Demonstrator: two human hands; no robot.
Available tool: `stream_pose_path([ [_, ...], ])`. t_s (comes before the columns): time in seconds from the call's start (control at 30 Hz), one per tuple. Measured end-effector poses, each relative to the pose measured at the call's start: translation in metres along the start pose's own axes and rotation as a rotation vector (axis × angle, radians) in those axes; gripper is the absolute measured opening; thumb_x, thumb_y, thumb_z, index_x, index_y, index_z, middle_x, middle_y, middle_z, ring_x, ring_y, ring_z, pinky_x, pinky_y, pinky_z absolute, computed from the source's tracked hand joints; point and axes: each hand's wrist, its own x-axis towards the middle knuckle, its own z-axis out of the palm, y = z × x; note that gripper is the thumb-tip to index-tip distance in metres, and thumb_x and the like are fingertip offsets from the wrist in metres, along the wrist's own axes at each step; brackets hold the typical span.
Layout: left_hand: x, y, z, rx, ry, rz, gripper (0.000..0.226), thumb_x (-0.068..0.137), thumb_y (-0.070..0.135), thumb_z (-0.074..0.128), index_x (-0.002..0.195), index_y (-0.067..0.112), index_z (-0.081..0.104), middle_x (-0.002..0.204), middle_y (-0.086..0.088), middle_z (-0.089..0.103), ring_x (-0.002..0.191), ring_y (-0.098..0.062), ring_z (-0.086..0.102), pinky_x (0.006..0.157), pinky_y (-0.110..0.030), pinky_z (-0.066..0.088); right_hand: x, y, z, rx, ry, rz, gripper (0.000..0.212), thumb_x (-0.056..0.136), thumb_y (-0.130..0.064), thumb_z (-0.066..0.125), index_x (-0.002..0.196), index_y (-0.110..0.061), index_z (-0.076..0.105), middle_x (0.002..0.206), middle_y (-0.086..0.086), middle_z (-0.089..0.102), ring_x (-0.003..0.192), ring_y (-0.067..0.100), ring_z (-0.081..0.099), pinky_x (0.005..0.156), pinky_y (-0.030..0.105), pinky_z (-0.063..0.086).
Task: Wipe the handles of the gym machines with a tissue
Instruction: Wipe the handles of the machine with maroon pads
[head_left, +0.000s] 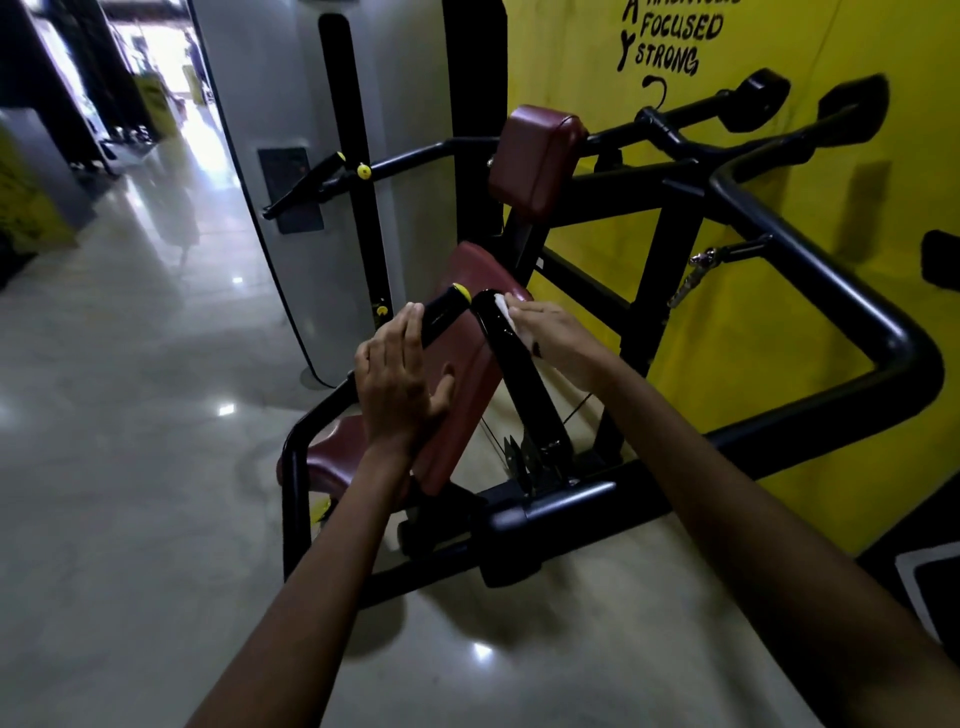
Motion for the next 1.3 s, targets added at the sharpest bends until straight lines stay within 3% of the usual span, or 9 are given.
stream_pose_path([
  [0.27,0.001,0.002,-0.001,0.050,0.018,0.013,0.069,0.076,0.038,0.050,0.135,0.005,0.037,0.127,-0.015,0.057,0.113,-0.025,0.042,0.095,-0.037,0.030,0.001,0.032,-0.004,0.134,-0.035,-0.005,0.043,0.098,-0.004,0.037,0.140,-0.004,0.038,0.147,0.007,0.039,0.134,0.022,0.039,0.111,0.038,0.034],
  [0.33,0.000,0.002,-0.002,0.057,0.018,0.019,0.068,0.077,0.037,0.050,0.136,0.005,0.036,0.127,-0.015,0.056,0.114,-0.025,0.042,0.095,-0.037,0.031,0.011,0.018,0.001,0.054,0.025,-0.032,0.043,0.099,-0.005,0.037,0.142,-0.006,0.036,0.149,0.007,0.035,0.136,0.020,0.036,0.111,0.032,0.032],
  [0.5,0.000,0.001,-0.001,0.043,0.007,0.015,0.069,0.076,0.036,0.050,0.136,0.006,0.036,0.128,-0.014,0.056,0.115,-0.024,0.043,0.095,-0.037,0.032,0.027,0.012,0.013,-0.392,0.115,-0.297,0.047,0.097,0.002,0.032,0.144,-0.005,0.029,0.154,0.009,0.020,0.143,0.015,0.016,0.112,0.017,0.009],
  [0.67,0.000,-0.002,0.002,0.031,0.005,0.024,0.070,0.075,0.037,0.053,0.136,0.006,0.036,0.129,-0.013,0.056,0.115,-0.024,0.044,0.096,-0.036,0.032,0.006,0.038,0.002,-0.638,-0.046,-0.516,0.041,0.096,0.000,0.040,0.135,-0.011,0.048,0.152,-0.001,0.029,0.141,0.004,0.006,0.114,0.025,0.018],
  [0.77,0.001,-0.002,0.003,0.027,0.002,0.016,0.070,0.075,0.038,0.052,0.137,0.007,0.036,0.129,-0.013,0.056,0.115,-0.024,0.044,0.096,-0.037,0.032,0.004,0.034,-0.008,-0.798,-0.169,-0.615,0.031,0.097,-0.008,0.045,0.126,-0.007,0.056,0.142,0.004,0.046,0.142,0.013,0.018,0.114,0.030,0.023],
  [0.87,0.001,-0.002,0.001,0.018,-0.002,0.024,0.071,0.074,0.036,0.052,0.136,0.007,0.035,0.128,-0.013,0.056,0.115,-0.024,0.044,0.096,-0.037,0.032,0.020,0.017,-0.013,-0.954,-0.257,-0.645,0.027,0.097,-0.010,0.044,0.118,-0.005,0.060,0.137,0.008,0.051,0.140,0.018,0.027,0.118,0.039,0.018],
  [1.0,0.001,-0.002,0.001,0.008,0.009,0.031,0.070,0.074,0.035,0.052,0.136,0.007,0.036,0.129,-0.013,0.056,0.115,-0.024,0.045,0.095,-0.037,0.032,0.040,0.008,-0.007,-1.171,-0.231,-0.707,0.033,0.099,-0.028,0.039,0.108,-0.006,0.062,0.134,0.006,0.052,0.140,0.018,0.027,0.117,0.029,0.003],
  [1.13,0.001,-0.003,0.001,0.009,0.029,0.034,0.069,0.075,0.036,0.051,0.135,0.006,0.037,0.128,-0.014,0.057,0.115,-0.024,0.043,0.095,-0.036,0.031,0.028,0.016,-0.002,-1.285,-0.281,-0.712,0.056,0.099,-0.047,0.024,0.116,-0.009,0.062,0.136,0.006,0.052,0.139,0.014,0.026,0.111,0.019,-0.012],
  [1.3,0.002,-0.003,0.001,0.007,0.015,0.028,0.070,0.073,0.035,0.053,0.136,0.007,0.037,0.128,-0.013,0.056,0.115,-0.023,0.043,0.095,-0.037,0.032,0.009,0.019,-0.016,-1.223,-0.374,-0.770,0.060,0.098,-0.042,0.016,0.115,-0.006,0.061,0.136,0.008,0.052,0.140,0.016,0.025,0.116,0.021,-0.007],
])
